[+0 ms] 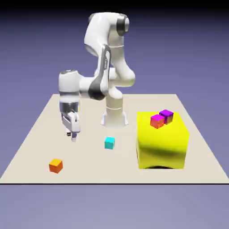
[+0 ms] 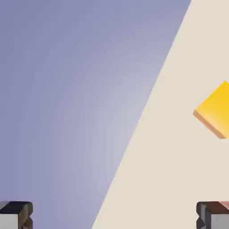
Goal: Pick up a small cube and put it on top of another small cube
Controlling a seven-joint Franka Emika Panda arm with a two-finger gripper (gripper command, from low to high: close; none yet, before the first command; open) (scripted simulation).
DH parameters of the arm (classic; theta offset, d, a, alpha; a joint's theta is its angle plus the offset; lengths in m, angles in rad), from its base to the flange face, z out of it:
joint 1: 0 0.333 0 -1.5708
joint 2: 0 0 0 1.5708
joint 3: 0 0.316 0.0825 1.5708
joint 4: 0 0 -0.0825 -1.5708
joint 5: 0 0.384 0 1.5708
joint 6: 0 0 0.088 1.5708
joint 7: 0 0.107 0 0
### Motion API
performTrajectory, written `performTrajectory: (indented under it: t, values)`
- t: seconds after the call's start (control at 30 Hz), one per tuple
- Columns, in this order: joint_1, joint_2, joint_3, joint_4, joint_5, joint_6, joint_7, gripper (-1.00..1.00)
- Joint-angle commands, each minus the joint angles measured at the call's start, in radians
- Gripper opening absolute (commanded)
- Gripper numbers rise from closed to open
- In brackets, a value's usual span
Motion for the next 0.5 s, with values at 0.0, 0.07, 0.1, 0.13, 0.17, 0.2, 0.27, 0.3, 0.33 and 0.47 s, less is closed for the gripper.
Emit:
performTrajectory:
  t: [0.0,0.07,0.1,0.13,0.17,0.2,0.27,0.3,0.33,0.47]
  values:
    - [-0.014,0.036,-0.006,0.023,0.017,-0.020,0.037,0.00]
    - [-0.048,0.109,-0.019,0.069,0.051,-0.060,0.110,0.00]
    - [-0.065,0.145,-0.026,0.092,0.068,-0.080,0.147,0.00]
    - [-0.082,0.181,-0.032,0.115,0.085,-0.099,0.184,0.00]
    - [-0.098,0.218,-0.039,0.138,0.102,-0.119,0.221,0.00]
    - [-0.115,0.254,-0.045,0.161,0.119,-0.139,0.257,0.00]
    - [-0.132,0.290,-0.052,0.183,0.136,-0.159,0.294,0.00]
    - [-0.139,0.326,-0.036,0.191,0.154,-0.131,0.279,0.00]
    - [-0.146,0.362,-0.021,0.199,0.173,-0.103,0.265,0.00]
    - [-0.163,0.449,0.017,0.217,0.218,-0.035,0.230,-1.00]
